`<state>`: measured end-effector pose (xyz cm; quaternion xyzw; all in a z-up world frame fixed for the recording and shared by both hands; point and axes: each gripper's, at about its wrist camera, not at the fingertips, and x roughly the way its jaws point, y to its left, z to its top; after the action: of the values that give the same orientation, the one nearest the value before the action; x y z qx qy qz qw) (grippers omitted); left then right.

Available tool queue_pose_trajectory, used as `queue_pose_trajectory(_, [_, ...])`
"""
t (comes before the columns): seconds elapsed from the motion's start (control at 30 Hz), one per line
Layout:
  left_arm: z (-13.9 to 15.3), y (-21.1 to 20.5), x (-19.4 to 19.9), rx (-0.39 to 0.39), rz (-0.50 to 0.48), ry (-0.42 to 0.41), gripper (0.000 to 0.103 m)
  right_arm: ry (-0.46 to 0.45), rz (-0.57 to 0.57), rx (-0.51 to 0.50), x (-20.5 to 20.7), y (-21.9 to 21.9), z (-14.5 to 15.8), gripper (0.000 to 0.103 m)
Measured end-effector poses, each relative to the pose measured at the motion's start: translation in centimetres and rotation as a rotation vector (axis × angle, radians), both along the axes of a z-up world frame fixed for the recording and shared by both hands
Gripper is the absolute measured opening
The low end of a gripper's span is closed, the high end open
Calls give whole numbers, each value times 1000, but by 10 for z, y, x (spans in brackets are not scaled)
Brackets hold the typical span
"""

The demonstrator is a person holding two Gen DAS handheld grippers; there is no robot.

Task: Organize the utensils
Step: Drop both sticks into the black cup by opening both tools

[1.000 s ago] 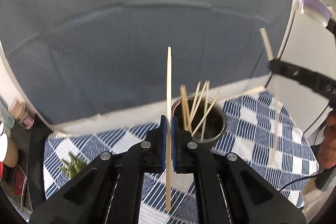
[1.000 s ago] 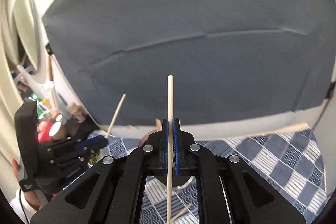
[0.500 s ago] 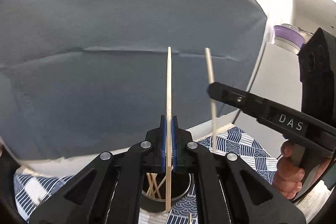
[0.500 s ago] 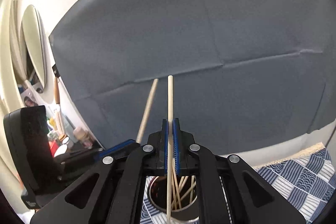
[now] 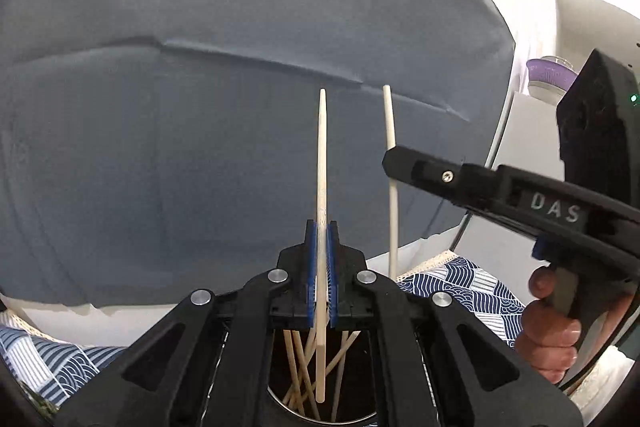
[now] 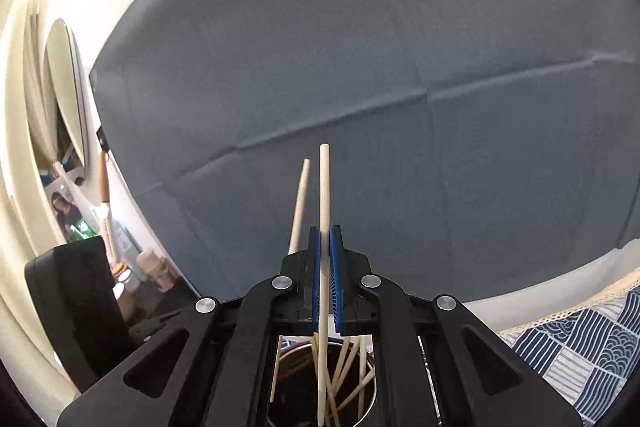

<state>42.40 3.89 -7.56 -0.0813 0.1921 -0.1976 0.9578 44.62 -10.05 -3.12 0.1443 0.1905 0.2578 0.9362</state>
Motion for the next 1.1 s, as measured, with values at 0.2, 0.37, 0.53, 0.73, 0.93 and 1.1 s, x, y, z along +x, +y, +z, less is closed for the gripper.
queue_pose_trajectory(0.2, [-17,-5,-3,1,-50,-18,5,24,-8,-24,-5,2,-17,5])
queue_pose_trajectory(0.37, [-27,-7,-9,16,-66,-37,5,41,-10,-45,-11,-1,-23,9])
queue_pose_trajectory(0.53, [-24,5,-25,35,-28,-19,31,26,-14,-70,-23,-7,-11,16])
queue_pose_trajectory(0.73, [-9,18,-62,119,50,-30,73,12,-71,-126,-48,-14,1,70])
queue_pose_trajectory(0.93, [-5,29,-92,148,67,30,97,105,-148,-162,-81,-27,-9,90])
queue_pose_trajectory(1.1, [-27,31,-102,190,12,154,97,261,-229,-162,-102,-45,-46,90])
